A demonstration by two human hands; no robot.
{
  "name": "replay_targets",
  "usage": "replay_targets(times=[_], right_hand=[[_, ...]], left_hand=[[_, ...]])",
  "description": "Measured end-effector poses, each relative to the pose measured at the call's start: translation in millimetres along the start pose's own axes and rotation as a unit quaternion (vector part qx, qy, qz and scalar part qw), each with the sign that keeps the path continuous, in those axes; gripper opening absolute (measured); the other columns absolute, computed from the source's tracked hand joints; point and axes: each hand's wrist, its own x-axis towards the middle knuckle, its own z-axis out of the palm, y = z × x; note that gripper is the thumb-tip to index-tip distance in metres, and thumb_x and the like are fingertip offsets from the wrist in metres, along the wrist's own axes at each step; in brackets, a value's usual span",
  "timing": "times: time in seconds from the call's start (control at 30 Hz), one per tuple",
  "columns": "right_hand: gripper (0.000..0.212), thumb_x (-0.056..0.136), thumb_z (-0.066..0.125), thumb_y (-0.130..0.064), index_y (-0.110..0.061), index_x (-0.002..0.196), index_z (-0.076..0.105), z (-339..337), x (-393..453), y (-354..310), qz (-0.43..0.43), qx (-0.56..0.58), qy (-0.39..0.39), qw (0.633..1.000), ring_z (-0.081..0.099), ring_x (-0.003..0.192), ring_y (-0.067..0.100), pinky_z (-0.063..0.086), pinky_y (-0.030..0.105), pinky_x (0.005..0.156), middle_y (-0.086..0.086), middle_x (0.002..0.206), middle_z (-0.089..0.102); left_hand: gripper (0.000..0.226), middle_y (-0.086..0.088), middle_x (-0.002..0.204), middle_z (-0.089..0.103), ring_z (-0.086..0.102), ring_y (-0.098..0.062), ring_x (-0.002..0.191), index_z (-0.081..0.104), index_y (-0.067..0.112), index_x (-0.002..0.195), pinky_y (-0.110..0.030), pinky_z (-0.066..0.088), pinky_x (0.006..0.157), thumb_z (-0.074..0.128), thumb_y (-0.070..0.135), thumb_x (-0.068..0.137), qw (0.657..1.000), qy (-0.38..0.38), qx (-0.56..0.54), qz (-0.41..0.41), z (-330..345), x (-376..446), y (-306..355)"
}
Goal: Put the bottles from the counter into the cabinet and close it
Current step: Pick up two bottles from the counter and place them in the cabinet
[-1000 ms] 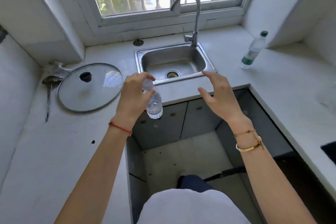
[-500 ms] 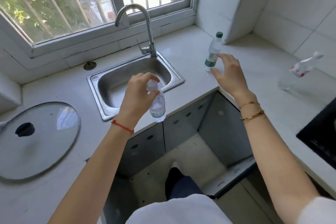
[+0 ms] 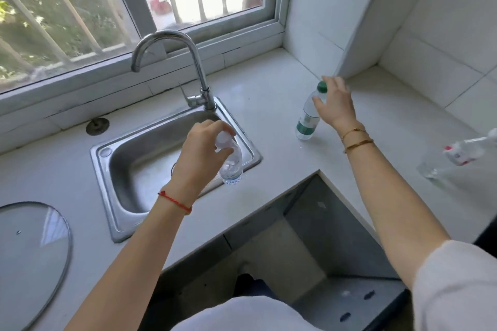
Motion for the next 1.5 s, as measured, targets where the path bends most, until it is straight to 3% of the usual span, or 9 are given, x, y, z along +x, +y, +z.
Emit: replay_targets(times=[0.23, 0.37, 0.5, 0.87, 1.03, 1.13, 1.27, 1.4, 1.5], right_hand=[[0.049, 0.094, 0.053, -0.02, -0.011, 0.14, 0.041, 28.8, 42.2, 15.7, 0.046, -0.055, -0.024, 0.997, 0.038, 0.126, 0.038, 0.039, 0.044, 0.101, 0.016, 0.14, 0.043], [0.028, 0.09, 0.053, -0.005, -0.008, 0.118, 0.05, 34.7, 44.2, 17.2, 0.055, -0.033, -0.009, 0.998, 0.044, 0.112, 0.039, 0.042, 0.041, 0.09, 0.02, 0.121, 0.051], [0.02, 0.086, 0.058, 0.003, -0.005, 0.104, 0.055, 31.7, 22.8, 8.1, 0.052, -0.004, 0.019, 0.998, 0.048, 0.106, 0.036, 0.042, 0.037, 0.085, 0.017, 0.111, 0.054], [0.024, 0.087, 0.06, 0.001, -0.01, 0.109, 0.057, -0.2, -135.6, -31.0, 0.063, 0.021, 0.106, 0.992, 0.05, 0.105, 0.026, 0.037, 0.025, 0.082, 0.008, 0.113, 0.057], [0.026, 0.086, 0.062, -0.001, -0.013, 0.109, 0.058, -18.1, -226.1, -53.4, 0.102, 0.025, 0.115, 0.988, 0.055, 0.101, 0.023, 0.044, 0.03, 0.083, 0.003, 0.111, 0.058], [0.027, 0.084, 0.063, 0.001, -0.013, 0.107, 0.059, -27.6, -284.9, -64.5, 0.138, 0.027, 0.133, 0.981, 0.056, 0.099, 0.021, 0.041, 0.027, 0.082, 0.002, 0.109, 0.059], [0.031, 0.084, 0.061, 0.006, -0.013, 0.108, 0.059, -42.7, -352.6, -75.4, 0.172, 0.033, 0.15, 0.973, 0.054, 0.1, 0.017, 0.044, 0.026, 0.086, 0.001, 0.108, 0.057], [0.031, 0.086, 0.061, 0.003, -0.018, 0.109, 0.057, -58.6, -412.7, -77.9, 0.209, 0.033, 0.169, 0.962, 0.052, 0.099, 0.011, 0.042, 0.024, 0.084, -0.004, 0.11, 0.055], [0.031, 0.085, 0.061, 0.003, -0.017, 0.109, 0.057, -68.4, -451.1, -72.3, 0.235, 0.029, 0.186, 0.954, 0.051, 0.099, 0.01, 0.039, 0.021, 0.085, -0.005, 0.11, 0.056]], left_hand=[[0.028, 0.002, 0.096, 0.063, 0.05, -0.017, 0.088, 0.066, 0.02, 0.098, -0.012, 0.035, 0.068, 0.076, 0.007, 0.076, 1.0, -0.018, 0.003, -0.004, 12.7, 48.5, -3.5], [0.027, 0.002, 0.093, 0.062, 0.05, -0.018, 0.086, 0.067, 0.02, 0.096, -0.022, 0.037, 0.073, 0.077, 0.007, 0.074, 1.0, -0.021, 0.002, 0.005, 16.5, 62.4, -7.5], [0.027, 0.005, 0.089, 0.059, 0.048, -0.017, 0.083, 0.066, 0.021, 0.095, -0.012, 0.031, 0.067, 0.077, 0.008, 0.075, 0.999, -0.026, 0.0, 0.025, 16.4, 66.8, -10.8], [0.03, 0.007, 0.089, 0.059, 0.05, -0.017, 0.08, 0.066, 0.024, 0.098, -0.01, 0.032, 0.068, 0.077, 0.008, 0.075, 0.991, -0.074, -0.016, 0.113, 7.7, 29.2, -10.5], [0.032, 0.002, 0.091, 0.064, 0.057, -0.022, 0.081, 0.067, 0.024, 0.097, -0.036, 0.051, 0.075, 0.077, 0.007, 0.072, 0.979, -0.116, -0.044, 0.159, 5.7, -4.2, -2.7], [0.032, 0.001, 0.091, 0.065, 0.057, -0.024, 0.078, 0.067, 0.024, 0.096, -0.039, 0.053, 0.074, 0.078, 0.007, 0.072, 0.969, -0.145, -0.059, 0.192, 6.8, -33.0, 7.3], [0.03, 0.0, 0.091, 0.066, 0.057, -0.022, 0.076, 0.068, 0.022, 0.096, -0.036, 0.052, 0.072, 0.079, 0.008, 0.072, 0.952, -0.192, -0.065, 0.231, 10.6, -70.8, 24.6], [0.027, 0.002, 0.09, 0.066, 0.054, -0.015, 0.076, 0.069, 0.02, 0.096, -0.009, 0.038, 0.064, 0.075, 0.007, 0.074, 0.933, -0.234, -0.075, 0.263, 18.4, -109.0, 45.7], [0.029, 0.006, 0.092, 0.065, 0.056, -0.013, 0.078, 0.069, 0.023, 0.098, -0.007, 0.035, 0.064, 0.075, 0.008, 0.074, 0.92, -0.26, -0.075, 0.284, 28.0, -135.8, 65.1]])
